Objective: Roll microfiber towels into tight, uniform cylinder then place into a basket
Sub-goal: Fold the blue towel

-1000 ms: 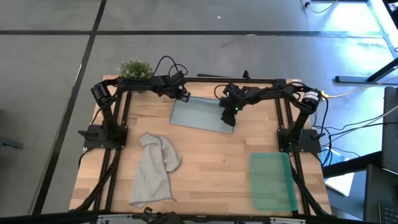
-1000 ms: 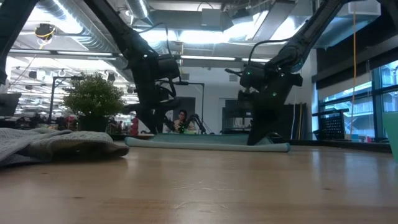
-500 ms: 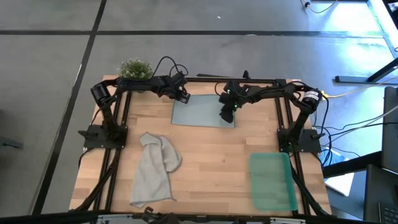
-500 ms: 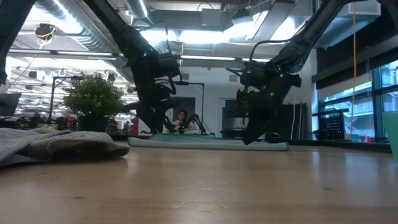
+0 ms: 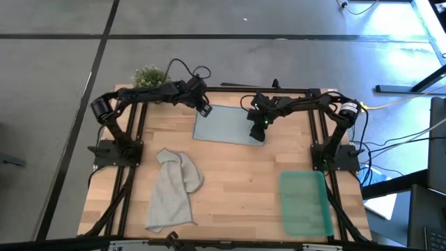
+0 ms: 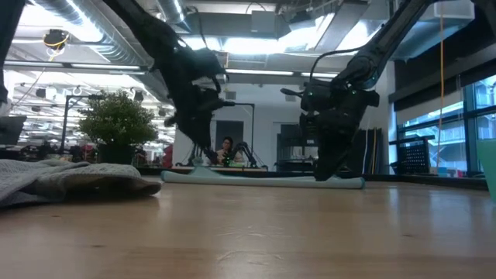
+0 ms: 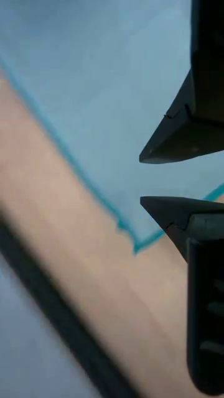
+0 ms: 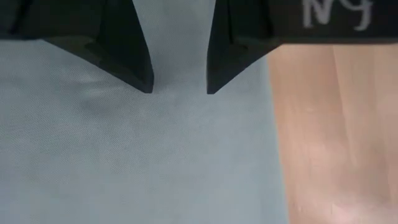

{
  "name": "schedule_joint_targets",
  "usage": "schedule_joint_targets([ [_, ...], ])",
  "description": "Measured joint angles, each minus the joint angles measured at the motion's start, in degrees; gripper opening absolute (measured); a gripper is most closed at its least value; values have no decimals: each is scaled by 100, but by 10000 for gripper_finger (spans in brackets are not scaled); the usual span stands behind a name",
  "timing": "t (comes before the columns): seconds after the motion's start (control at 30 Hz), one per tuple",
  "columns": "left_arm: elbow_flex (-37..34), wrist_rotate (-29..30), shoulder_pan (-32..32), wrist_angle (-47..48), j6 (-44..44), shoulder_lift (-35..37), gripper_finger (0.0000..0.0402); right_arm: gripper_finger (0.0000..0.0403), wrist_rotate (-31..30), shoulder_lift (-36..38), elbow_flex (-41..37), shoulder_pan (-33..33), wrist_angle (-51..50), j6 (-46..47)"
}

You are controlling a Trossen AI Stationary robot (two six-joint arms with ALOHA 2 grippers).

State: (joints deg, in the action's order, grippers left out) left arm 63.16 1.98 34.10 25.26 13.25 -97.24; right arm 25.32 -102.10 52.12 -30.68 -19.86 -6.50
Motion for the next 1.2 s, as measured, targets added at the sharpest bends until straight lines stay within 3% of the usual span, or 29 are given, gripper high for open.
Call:
schedule_joint_targets([
  [0.4,-3,-152,-500,17,-183,-996,90,153,-134,0,-2,11,24,-20],
  [0.57,1,-146,-550,128,-185,-1002,90,153,-170,0,-6,6,45,-20],
  [0.8,23,-190,-695,774,-179,-984,90,153,-764,-2,-5,-46,344,2],
  [1.0,16,-608,-1076,887,28,-984,90,153,-906,-22,-22,-162,753,49],
  [1.2,-7,-612,-1547,673,163,-885,90,153,-1325,-19,66,-211,775,114],
])
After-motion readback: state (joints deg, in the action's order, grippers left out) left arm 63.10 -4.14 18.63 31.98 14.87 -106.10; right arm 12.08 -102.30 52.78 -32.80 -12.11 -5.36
